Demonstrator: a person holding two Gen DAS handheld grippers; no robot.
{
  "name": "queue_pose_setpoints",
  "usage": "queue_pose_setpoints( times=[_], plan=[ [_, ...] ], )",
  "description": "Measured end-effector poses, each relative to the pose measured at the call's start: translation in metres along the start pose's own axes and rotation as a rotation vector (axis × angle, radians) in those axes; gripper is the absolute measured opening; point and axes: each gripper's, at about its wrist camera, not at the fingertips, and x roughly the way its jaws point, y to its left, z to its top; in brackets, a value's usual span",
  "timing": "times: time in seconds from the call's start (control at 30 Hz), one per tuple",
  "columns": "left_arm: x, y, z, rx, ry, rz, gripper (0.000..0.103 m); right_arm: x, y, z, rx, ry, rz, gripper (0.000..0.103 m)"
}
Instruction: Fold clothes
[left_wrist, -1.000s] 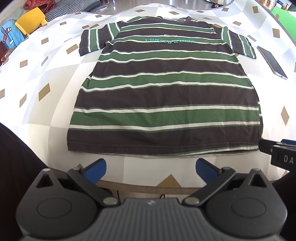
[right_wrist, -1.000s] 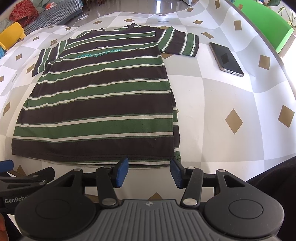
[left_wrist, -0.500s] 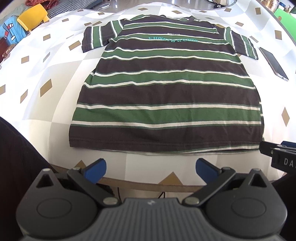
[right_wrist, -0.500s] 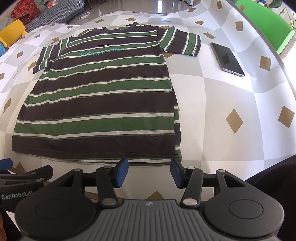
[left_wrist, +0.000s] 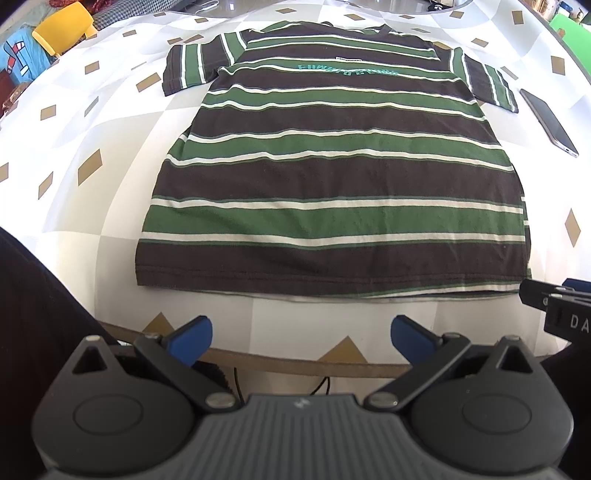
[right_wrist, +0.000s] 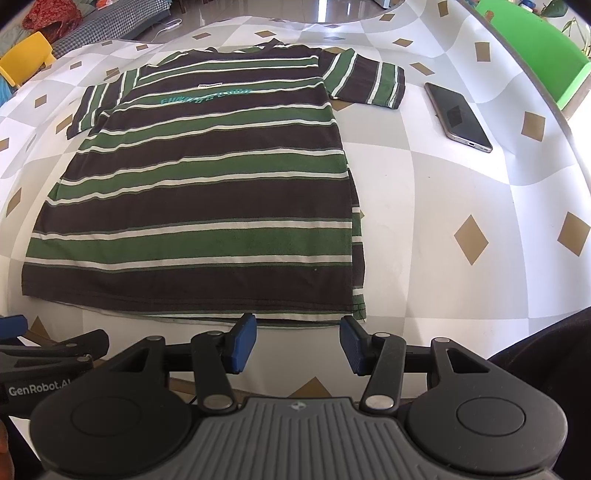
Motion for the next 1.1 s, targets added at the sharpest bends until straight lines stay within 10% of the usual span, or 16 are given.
queue_pose_setpoints(
  times=[1.1],
  plan=[
    [0.035,0.005,0.052,-0.037,0.002,0.018,0.103,0.022,-0.005,0.054,0.003,-0.030,0.039,0.048]
  ],
)
